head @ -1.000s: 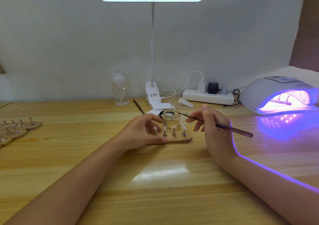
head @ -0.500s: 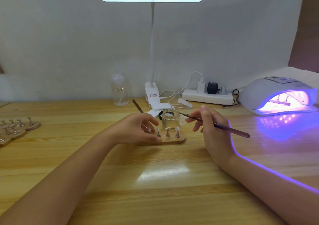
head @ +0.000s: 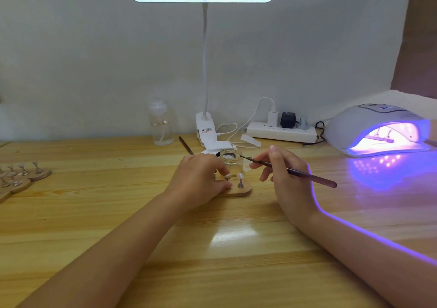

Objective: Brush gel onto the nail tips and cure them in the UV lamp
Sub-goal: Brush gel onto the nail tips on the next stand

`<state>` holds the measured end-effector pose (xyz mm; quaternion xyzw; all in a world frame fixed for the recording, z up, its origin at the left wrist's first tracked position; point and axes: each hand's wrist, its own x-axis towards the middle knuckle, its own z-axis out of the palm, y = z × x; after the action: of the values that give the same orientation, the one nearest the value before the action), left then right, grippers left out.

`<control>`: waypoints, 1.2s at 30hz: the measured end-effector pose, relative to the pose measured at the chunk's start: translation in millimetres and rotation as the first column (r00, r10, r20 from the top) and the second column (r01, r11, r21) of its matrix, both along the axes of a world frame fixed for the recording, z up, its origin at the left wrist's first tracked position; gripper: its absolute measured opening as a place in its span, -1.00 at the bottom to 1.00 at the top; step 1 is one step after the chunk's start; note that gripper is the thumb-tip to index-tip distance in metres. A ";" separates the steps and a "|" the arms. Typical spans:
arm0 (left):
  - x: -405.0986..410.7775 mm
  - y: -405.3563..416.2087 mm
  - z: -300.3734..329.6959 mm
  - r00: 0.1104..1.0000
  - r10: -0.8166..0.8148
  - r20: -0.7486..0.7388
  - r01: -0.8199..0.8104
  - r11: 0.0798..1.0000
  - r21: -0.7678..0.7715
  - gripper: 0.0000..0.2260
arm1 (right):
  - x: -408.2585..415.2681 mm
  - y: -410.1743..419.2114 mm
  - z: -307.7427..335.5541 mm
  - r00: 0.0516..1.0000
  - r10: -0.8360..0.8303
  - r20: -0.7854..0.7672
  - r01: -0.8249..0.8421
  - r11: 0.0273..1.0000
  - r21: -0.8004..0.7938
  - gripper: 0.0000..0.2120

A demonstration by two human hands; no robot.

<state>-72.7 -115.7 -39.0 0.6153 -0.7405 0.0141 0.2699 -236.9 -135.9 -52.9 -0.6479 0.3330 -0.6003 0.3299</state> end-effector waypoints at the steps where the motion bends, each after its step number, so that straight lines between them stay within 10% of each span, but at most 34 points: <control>1: -0.2 -0.1 -0.2 1.000 0.002 0.003 -0.002 1.000 -0.006 -0.86 | -0.1 0.1 -0.1 1.000 -0.001 -0.005 0.001 1.000 -0.002 -0.67; 9: -3.0 1.2 -0.8 0.996 -0.076 0.053 0.082 0.990 -0.114 -0.94 | -0.8 0.1 -0.5 1.000 0.002 -0.005 -0.002 1.000 -0.009 -0.67; 23: 9.1 5.0 -5.4 0.885 -0.211 -0.415 0.029 0.914 -0.404 -0.88 | -0.9 -7.1 -0.1 0.997 -0.039 0.071 0.040 0.999 -0.001 -0.87; 36: 16.3 0.3 -14.5 0.824 -0.203 -0.530 -0.061 0.897 -0.439 -0.75 | 3.7 -35.9 33.5 0.993 -0.017 -0.117 0.018 1.000 0.010 -0.71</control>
<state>-56.4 -115.4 -53.6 0.4866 -0.6280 -0.0125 0.6072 -233.2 -171.8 -19.5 -0.6772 0.3608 -0.5623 0.3084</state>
